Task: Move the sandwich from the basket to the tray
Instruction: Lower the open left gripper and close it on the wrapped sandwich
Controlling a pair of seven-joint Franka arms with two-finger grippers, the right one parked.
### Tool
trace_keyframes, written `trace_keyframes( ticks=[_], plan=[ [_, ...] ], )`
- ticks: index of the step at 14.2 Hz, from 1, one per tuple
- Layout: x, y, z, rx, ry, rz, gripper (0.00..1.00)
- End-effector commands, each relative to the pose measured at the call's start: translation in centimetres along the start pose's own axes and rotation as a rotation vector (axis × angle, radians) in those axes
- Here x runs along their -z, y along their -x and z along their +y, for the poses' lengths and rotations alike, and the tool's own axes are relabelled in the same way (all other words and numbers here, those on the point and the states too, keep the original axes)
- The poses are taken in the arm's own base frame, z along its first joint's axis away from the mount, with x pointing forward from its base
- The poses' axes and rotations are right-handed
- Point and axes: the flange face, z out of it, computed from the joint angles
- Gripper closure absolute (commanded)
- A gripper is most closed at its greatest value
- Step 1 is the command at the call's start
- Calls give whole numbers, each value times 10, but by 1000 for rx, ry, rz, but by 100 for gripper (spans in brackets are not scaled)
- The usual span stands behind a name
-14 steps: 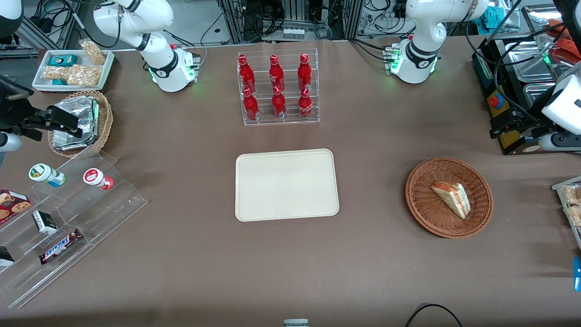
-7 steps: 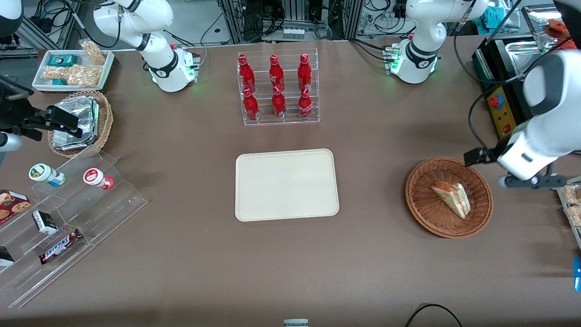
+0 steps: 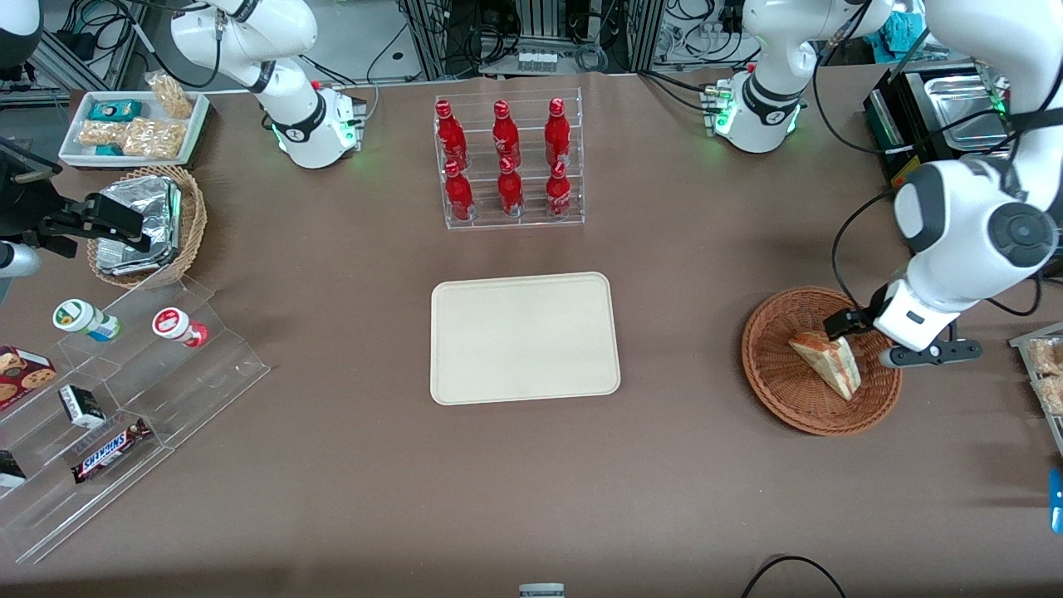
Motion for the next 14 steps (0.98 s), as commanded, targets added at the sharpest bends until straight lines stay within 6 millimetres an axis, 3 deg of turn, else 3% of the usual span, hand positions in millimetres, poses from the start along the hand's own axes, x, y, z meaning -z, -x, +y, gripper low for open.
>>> trace_keyframes(
  ticks=[1, 5, 8, 10, 11, 12, 14],
  plan=[
    [-19, -3, 1, 224, -1, -3, 0],
    [-47, -10, 3, 575, 3, 7, 0],
    [-69, -11, 4, 622, -1, -1, 4],
    [-73, -10, 4, 649, -7, -10, 60],
    [-74, -9, 4, 650, -9, -14, 80],
    [-74, -9, 4, 640, -12, -16, 88],
    [-65, -10, 4, 631, -27, -31, 93]
  ],
)
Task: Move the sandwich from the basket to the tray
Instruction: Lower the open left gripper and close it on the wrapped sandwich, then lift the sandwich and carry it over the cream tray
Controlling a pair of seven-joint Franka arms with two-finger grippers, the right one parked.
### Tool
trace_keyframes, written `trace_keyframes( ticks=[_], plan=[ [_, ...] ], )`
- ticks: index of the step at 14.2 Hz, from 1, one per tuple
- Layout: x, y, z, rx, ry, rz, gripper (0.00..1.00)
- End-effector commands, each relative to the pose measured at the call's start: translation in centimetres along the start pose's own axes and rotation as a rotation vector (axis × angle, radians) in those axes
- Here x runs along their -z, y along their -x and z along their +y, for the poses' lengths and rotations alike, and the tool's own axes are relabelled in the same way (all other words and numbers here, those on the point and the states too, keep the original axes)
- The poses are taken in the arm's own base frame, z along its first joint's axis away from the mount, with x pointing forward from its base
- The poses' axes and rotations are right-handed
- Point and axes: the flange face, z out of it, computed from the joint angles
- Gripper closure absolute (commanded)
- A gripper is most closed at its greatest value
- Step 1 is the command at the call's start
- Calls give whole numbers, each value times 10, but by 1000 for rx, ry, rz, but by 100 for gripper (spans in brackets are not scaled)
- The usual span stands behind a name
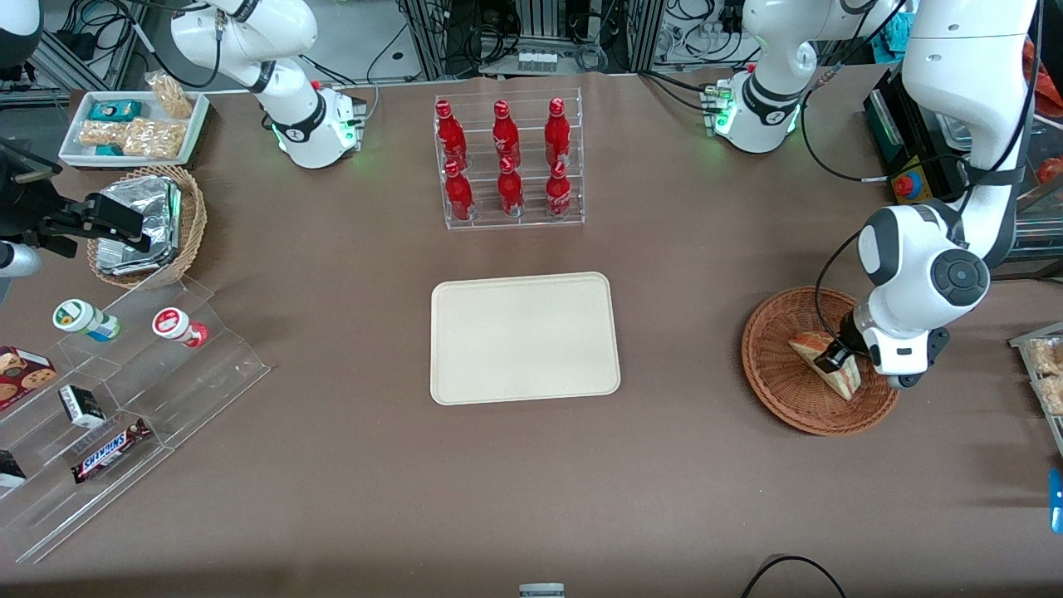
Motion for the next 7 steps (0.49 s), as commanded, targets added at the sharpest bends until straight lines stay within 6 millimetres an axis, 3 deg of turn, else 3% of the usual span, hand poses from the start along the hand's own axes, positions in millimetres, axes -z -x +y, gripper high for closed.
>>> trace_keyframes(
  ticks=[1, 3, 5, 7],
  plan=[
    [29, -5, 7, 1, -38, -23, 94],
    [74, -11, 25, -16, -83, -64, 99],
    [109, 4, 52, -137, -114, -108, 100],
    [112, 33, 79, -389, -105, -115, 100]
  ],
)
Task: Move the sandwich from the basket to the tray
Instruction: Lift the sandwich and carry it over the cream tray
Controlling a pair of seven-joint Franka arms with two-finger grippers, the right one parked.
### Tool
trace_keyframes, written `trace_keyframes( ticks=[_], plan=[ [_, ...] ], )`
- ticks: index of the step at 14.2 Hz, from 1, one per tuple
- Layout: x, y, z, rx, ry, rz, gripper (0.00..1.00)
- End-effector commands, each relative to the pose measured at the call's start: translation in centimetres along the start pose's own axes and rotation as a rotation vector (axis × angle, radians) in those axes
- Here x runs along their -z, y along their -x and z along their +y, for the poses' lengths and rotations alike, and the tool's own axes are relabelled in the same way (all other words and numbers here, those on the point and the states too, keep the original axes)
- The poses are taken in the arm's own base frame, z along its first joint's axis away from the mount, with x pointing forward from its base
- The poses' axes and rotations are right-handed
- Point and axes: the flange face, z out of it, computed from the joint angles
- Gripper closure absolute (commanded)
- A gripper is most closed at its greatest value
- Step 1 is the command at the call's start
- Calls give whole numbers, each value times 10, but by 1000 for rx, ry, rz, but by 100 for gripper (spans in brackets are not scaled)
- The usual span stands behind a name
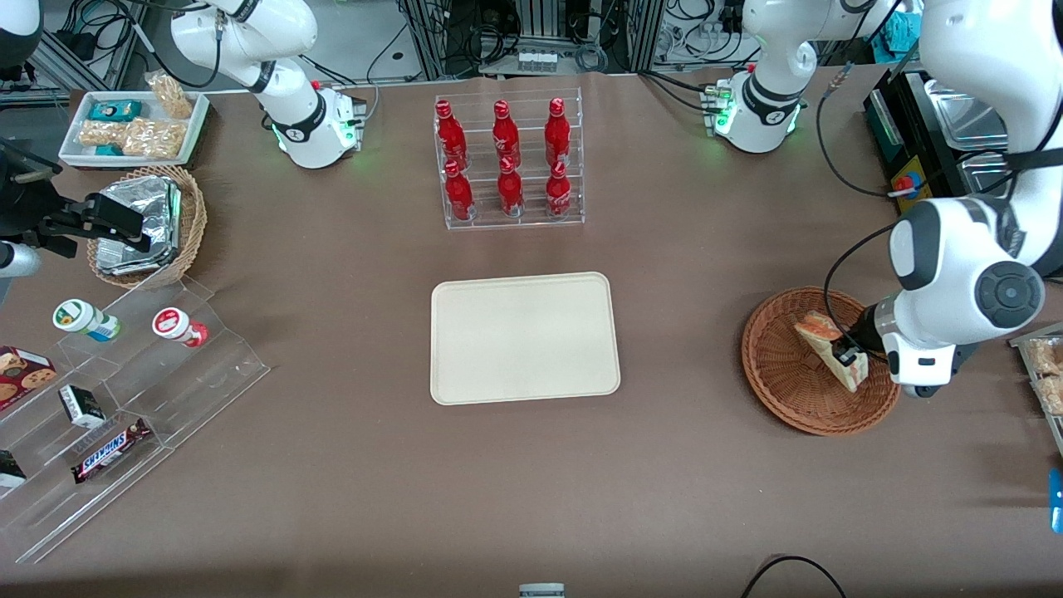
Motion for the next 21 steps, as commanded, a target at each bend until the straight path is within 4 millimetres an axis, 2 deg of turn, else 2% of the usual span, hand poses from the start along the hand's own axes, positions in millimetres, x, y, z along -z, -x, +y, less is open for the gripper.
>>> trace_keyframes(
  ticks=[1, 2, 3, 5, 8, 12, 15, 18, 20, 21],
  plan=[
    [5, 30, 41, -341, -23, 2, 99],
    [5, 41, 55, -453, -11, 1, 98],
    [5, 66, 86, -499, 3, -2, 98],
    [0, 101, 136, -496, 13, -3, 98],
    [-17, 165, 214, -454, 5, 12, 98],
    [-41, 252, 299, -391, 24, 50, 99],
    [-59, 301, 340, -360, 85, 84, 99],
    [-80, 340, 364, -372, 124, 104, 99],
    [-87, 354, 372, -380, 154, 118, 99],
    [-94, 355, 374, -383, 168, 123, 99]
  ],
)
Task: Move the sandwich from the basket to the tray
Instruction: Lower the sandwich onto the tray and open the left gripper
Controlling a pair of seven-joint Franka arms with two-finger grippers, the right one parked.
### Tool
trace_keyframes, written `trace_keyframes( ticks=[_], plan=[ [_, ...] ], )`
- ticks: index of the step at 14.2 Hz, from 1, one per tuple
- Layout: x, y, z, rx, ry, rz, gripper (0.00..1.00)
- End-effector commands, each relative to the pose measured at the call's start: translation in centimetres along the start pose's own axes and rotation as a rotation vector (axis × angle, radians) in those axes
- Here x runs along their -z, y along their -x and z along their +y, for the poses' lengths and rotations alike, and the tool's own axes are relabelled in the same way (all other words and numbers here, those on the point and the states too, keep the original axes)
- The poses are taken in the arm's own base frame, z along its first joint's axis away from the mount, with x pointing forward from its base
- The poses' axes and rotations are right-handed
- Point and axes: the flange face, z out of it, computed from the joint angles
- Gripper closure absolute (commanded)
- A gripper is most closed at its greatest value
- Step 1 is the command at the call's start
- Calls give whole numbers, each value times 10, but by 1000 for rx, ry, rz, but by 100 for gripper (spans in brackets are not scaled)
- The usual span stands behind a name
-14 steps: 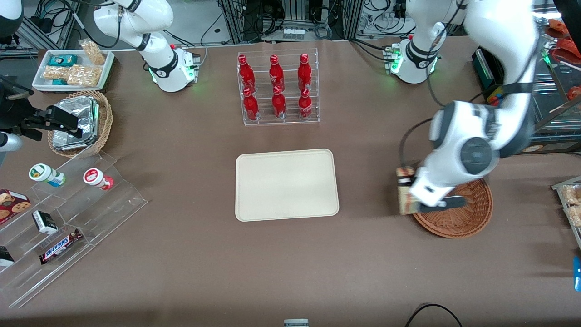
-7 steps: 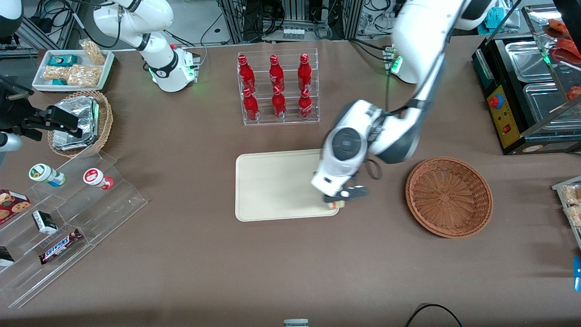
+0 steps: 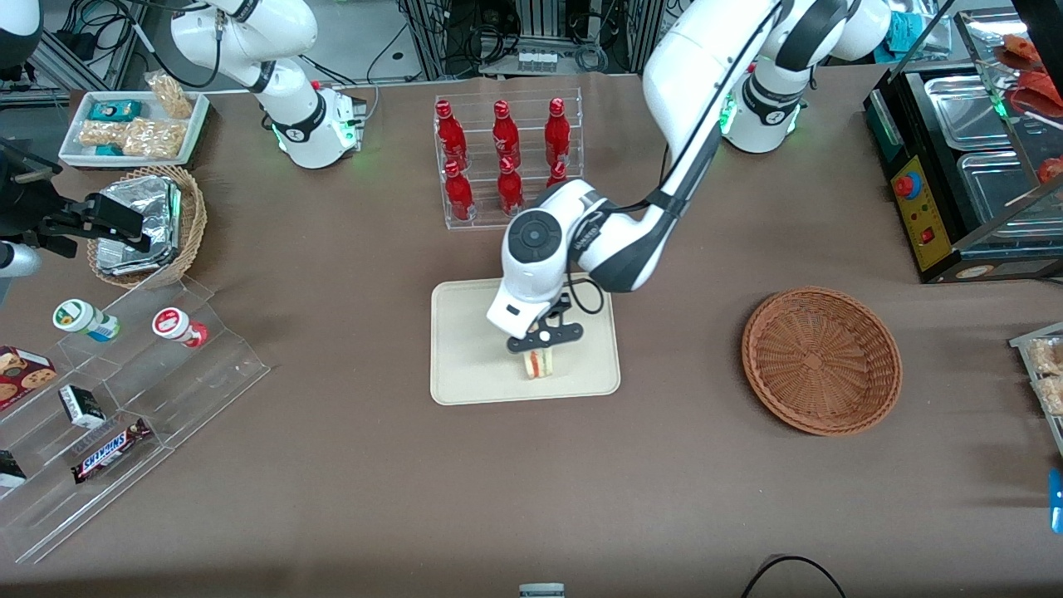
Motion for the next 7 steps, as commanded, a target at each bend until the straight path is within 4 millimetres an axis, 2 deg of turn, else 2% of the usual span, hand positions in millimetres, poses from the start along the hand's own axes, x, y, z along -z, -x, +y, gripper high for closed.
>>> trace_keyframes(
  ticks=[1, 5, 6, 7],
  plan=[
    [-4, 2, 13, 2, 36, 35, 99],
    [-28, 17, 17, -14, 13, 15, 97],
    [-30, 17, 17, -12, 13, 15, 94],
    [-28, 18, 19, -13, 19, 20, 86]
  ],
)
